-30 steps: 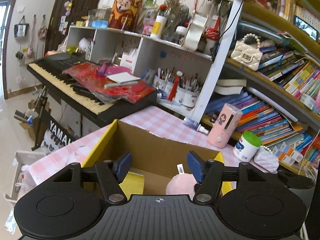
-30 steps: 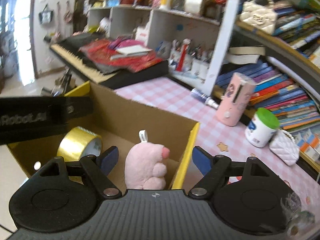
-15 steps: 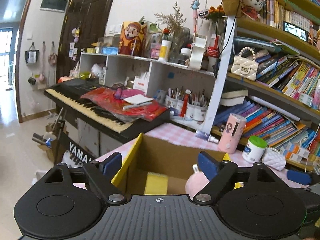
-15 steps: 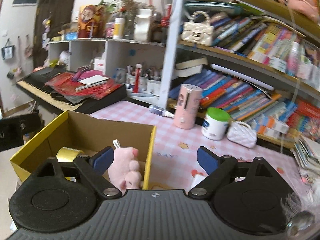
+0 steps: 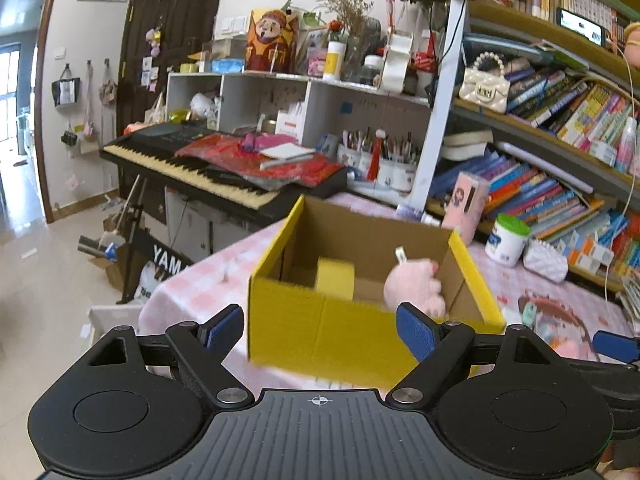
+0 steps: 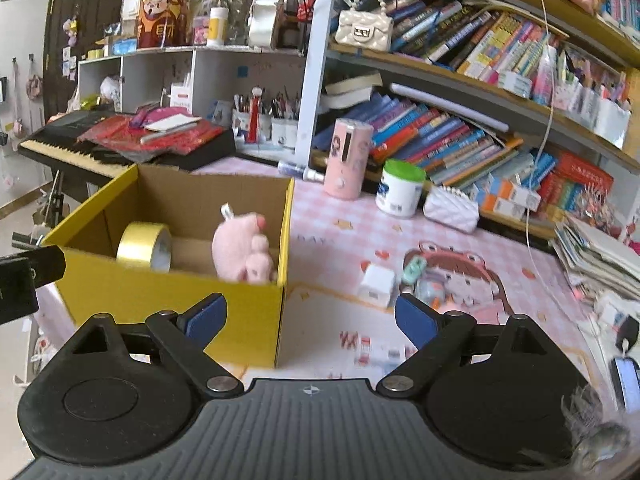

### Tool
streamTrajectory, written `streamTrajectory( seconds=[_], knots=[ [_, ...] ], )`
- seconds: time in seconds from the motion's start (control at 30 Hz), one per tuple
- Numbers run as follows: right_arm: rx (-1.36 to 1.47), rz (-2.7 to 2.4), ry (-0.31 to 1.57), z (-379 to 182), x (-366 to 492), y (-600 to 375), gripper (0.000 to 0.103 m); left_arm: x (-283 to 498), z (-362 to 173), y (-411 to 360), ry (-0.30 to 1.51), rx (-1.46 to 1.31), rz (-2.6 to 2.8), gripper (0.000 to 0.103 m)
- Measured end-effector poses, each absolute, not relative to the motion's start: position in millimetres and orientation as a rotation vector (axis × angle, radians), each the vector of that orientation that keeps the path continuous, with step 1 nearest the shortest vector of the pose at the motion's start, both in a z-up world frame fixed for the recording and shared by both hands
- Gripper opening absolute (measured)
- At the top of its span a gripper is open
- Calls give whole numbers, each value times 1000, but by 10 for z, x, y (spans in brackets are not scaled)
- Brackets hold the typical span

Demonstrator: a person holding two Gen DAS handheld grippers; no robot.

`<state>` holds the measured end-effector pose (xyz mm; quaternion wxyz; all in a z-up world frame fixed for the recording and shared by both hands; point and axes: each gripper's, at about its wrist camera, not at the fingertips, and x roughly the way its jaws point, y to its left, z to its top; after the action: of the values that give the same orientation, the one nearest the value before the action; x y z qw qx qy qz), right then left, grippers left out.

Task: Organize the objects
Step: 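Lift both open tools out of the yellow box and back over the table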

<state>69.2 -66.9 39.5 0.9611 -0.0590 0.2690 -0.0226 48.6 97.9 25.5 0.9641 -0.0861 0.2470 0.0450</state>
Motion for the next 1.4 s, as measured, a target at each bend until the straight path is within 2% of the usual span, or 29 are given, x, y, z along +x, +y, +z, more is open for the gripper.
streamTrajectory(
  seconds=[0.6,1.4],
  knots=[
    [-65,-114,632,167,-96,-826,93,-91,45,869,606,-103,8,85],
    [48,-349,681,108,-529,-1456,94,-137,-30,336,668,-50,-209,85]
  ],
)
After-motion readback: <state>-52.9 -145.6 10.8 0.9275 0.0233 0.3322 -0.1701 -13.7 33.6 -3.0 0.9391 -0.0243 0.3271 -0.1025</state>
